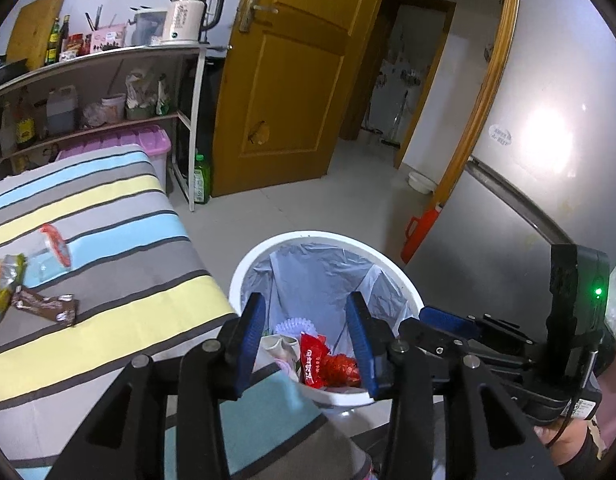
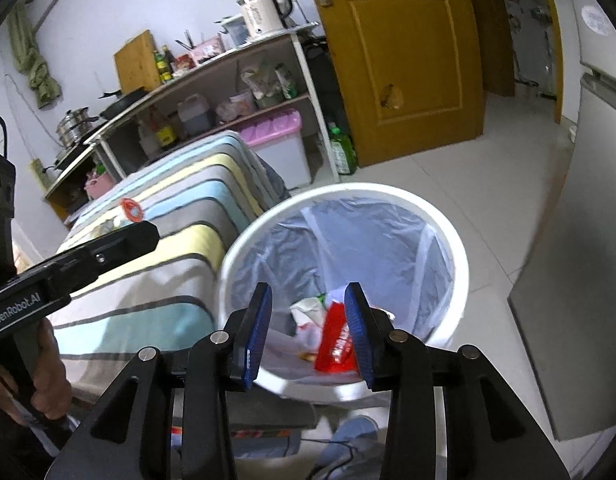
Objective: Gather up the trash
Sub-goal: 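Move both open tools back to the yellow wrapper and brown candy bar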
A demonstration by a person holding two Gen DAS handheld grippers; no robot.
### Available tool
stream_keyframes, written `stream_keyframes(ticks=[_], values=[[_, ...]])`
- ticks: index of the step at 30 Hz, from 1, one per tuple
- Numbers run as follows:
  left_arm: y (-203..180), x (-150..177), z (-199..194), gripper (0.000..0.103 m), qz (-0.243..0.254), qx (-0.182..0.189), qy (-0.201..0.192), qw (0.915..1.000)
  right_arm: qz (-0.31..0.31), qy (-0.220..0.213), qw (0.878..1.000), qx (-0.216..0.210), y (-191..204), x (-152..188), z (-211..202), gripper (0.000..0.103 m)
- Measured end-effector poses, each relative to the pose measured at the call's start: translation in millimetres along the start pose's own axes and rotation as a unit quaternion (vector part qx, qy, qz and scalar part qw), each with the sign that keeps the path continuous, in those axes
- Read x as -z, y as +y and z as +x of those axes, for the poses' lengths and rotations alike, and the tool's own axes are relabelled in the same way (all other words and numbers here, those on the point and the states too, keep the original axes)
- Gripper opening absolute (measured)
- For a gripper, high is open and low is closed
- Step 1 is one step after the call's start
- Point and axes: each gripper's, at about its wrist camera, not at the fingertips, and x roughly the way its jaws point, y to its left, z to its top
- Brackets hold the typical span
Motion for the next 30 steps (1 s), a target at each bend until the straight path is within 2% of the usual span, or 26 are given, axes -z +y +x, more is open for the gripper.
stream_keyframes(ticks=[15,30], values=[[36.4,24.5,-80.3,0.044,-0.025,-0.044,-0.060,0.9969,-0.069,-0.026,0.995,-0.060,76.8,3.7,-25.9,0.039],[103.7,52.5,-132.3,0.044,-0.066,-0.115,-0.088,0.9872,-0.131,-0.015,0.985,-0.112,147.4,5.3,-11.1,0.039]])
